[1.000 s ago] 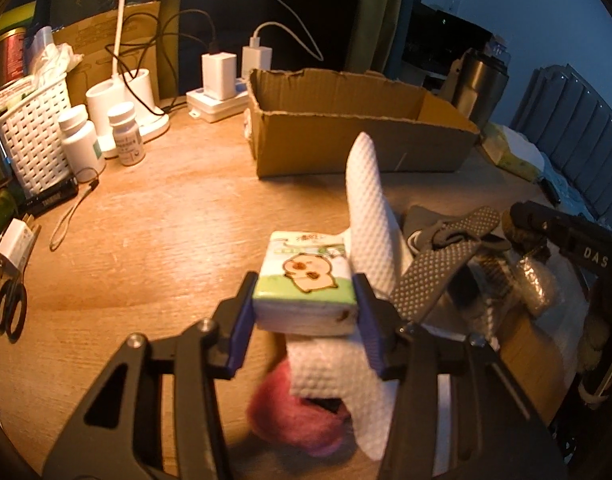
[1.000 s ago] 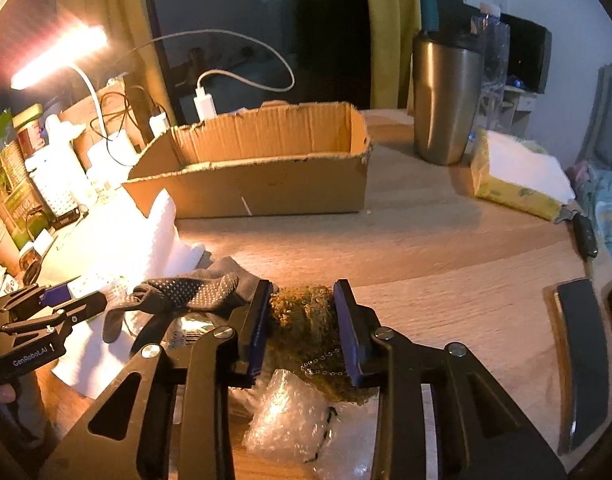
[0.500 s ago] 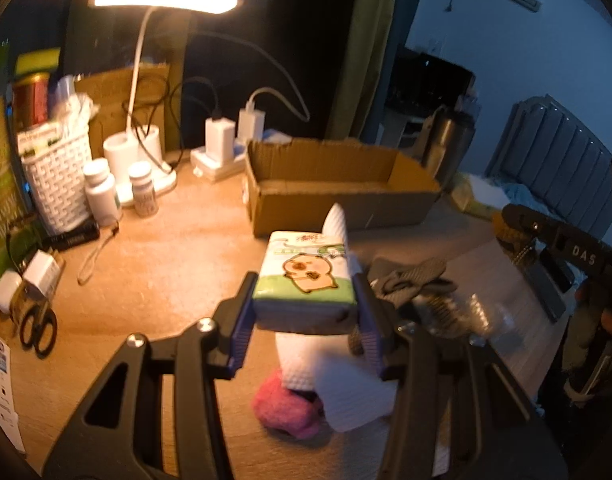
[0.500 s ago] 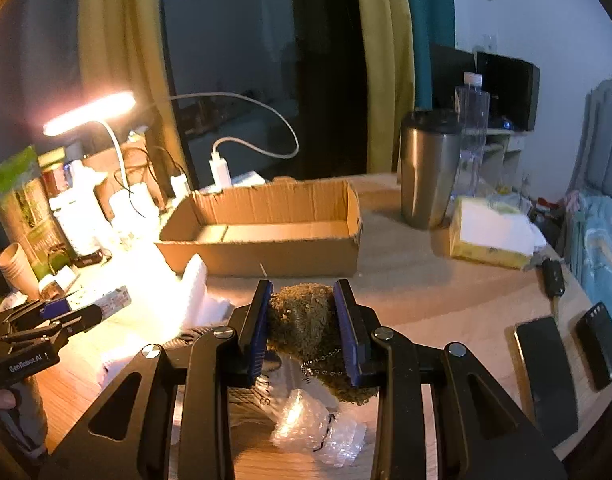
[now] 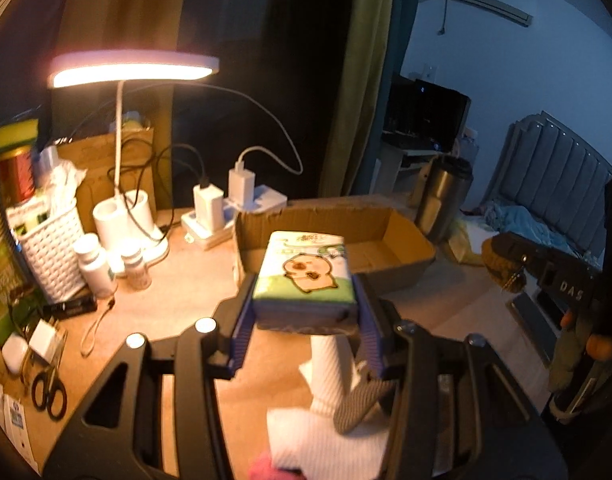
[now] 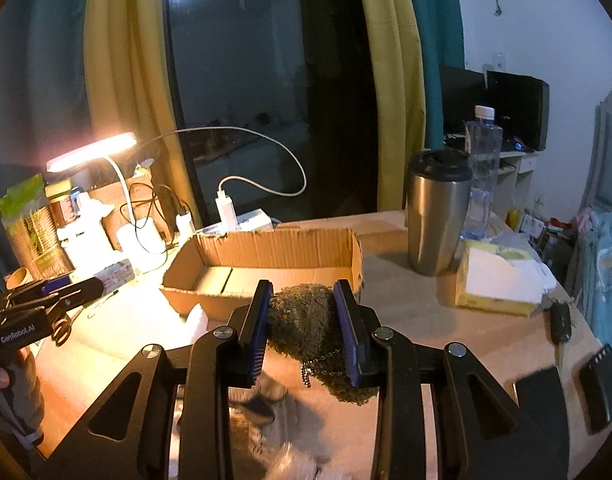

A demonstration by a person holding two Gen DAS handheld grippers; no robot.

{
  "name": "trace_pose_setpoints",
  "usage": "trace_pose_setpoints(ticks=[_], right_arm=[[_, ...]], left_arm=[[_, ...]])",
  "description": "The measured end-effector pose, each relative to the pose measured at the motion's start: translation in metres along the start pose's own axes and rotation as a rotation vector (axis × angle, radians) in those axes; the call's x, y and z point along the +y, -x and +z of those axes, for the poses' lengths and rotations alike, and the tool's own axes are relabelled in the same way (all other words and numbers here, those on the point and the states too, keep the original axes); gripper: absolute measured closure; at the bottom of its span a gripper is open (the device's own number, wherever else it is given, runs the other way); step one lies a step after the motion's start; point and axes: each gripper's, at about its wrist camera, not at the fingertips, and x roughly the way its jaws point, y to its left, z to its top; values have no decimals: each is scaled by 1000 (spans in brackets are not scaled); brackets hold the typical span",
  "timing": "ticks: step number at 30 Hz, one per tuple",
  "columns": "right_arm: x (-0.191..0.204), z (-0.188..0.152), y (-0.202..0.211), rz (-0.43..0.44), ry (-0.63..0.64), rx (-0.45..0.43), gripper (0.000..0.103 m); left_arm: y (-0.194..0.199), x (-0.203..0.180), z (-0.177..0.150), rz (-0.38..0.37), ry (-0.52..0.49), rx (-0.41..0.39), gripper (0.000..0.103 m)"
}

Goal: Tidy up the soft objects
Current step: 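Carry the fuzzy ball and tissue pack into the cardboard box and release both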

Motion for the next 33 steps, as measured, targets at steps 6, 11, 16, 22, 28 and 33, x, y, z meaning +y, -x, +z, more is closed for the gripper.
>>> trace_pose_setpoints(ticks=[6,11,16,22,28,33], right_arm=[[-4,19,-26,17,23,-9,70],[-5,30,-54,30,46,-6,70],[-5,32,-82,53,62,17,70],[-1,29,-122,73,95,67,70],[2,18,-152,104,104,128,69],[1,17,-156,117,97,140,47]], left_arm=[[-26,-6,22,-13,4,-25,55],[-59,-8,29,-19,6,-1,55],[-90,-8,26,-16,13,43,55],[-126,-5,20,-5,19,96,55],[-151,-3,10,-16,20,167,53],[-155,-7,8,-17,9,174,44]])
